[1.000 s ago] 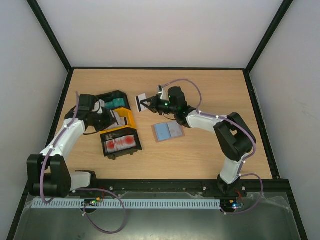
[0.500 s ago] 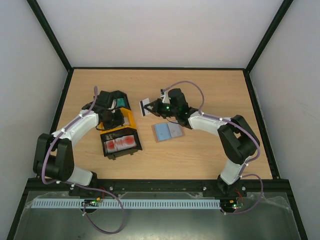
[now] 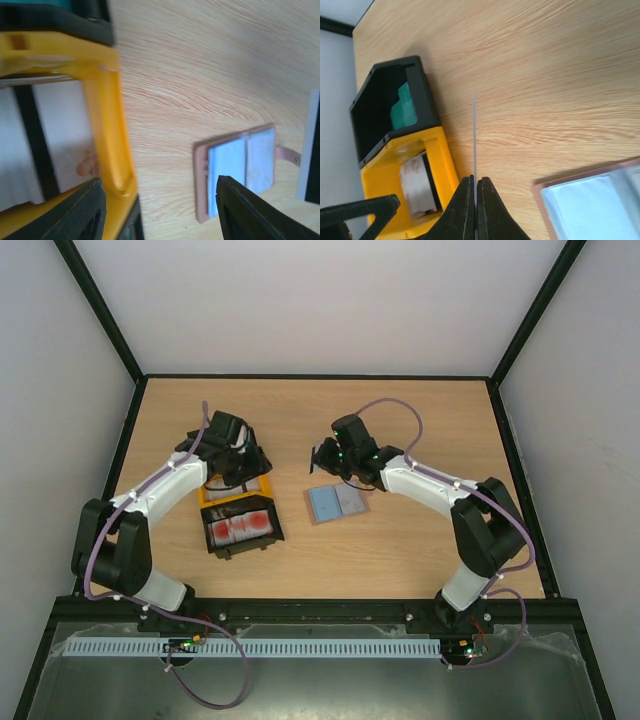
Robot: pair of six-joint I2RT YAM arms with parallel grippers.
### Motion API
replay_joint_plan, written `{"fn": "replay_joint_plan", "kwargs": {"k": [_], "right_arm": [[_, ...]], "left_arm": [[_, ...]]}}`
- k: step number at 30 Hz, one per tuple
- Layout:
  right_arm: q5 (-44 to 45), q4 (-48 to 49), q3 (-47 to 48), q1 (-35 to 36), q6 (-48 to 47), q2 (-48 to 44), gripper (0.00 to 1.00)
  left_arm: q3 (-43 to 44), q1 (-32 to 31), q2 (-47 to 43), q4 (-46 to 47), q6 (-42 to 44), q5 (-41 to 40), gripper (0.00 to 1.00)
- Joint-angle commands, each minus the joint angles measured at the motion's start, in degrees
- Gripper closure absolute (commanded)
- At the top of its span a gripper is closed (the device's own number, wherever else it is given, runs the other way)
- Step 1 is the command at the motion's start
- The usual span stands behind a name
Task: Put the credit cards into the card holder
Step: Place the credit card in the storage box, then insert the credit card into the card holder.
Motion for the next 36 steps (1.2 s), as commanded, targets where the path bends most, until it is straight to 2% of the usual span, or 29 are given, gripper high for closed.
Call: {"fn": "replay_joint_plan", "kwargs": {"k": [1,6,9,12,16,21,30,36], "right_arm": [[8.9,-7.4,1.6,0.2,-0.2,-4.2,0.98],[5.8,-6.0,-2.2,-2.2,-10.6,-7.6,0.98],[5.5,-0.4,-10.0,-4.1,-19.2,-14.7,0.98],[5.0,1.9,-16.6,-5.2,-24.0,-19.6,0.98],[-0.7,6.8,-22.9,-6.9,-23.0,-19.9,0.98],[-10.1,18.0,-29.7,-8.1,-21.6,-16.8,0.98],[-13.5,27.2,-33.8,-8.2,-19.7,-10.2,0.98],[-12.6,27.7,-33.1,-8.2,-20.7,-7.4,0.98]], "left_arm": [[1.3,-3.7,-1.6,5.6,-0.9,2.3,0.36],[-0.7,-9.6,-1.4,14.1,-3.9,2.3,0.31],[-1.0,-13.8,1.5,17.2,-4.4,0.6,0.31],[-0.1,-18.6,5.7,17.8,-3.9,-4.7,0.31],[0.5,-22.6,9.9,17.5,-4.1,-9.4,0.34],[-1.3,-23.8,11.8,18.9,-5.0,-10.9,0.36],[-3.6,-24.2,13.4,19.2,-6.5,-9.7,0.39],[-3.0,-24.2,15.0,16.5,-7.2,-9.8,0.39]]}}
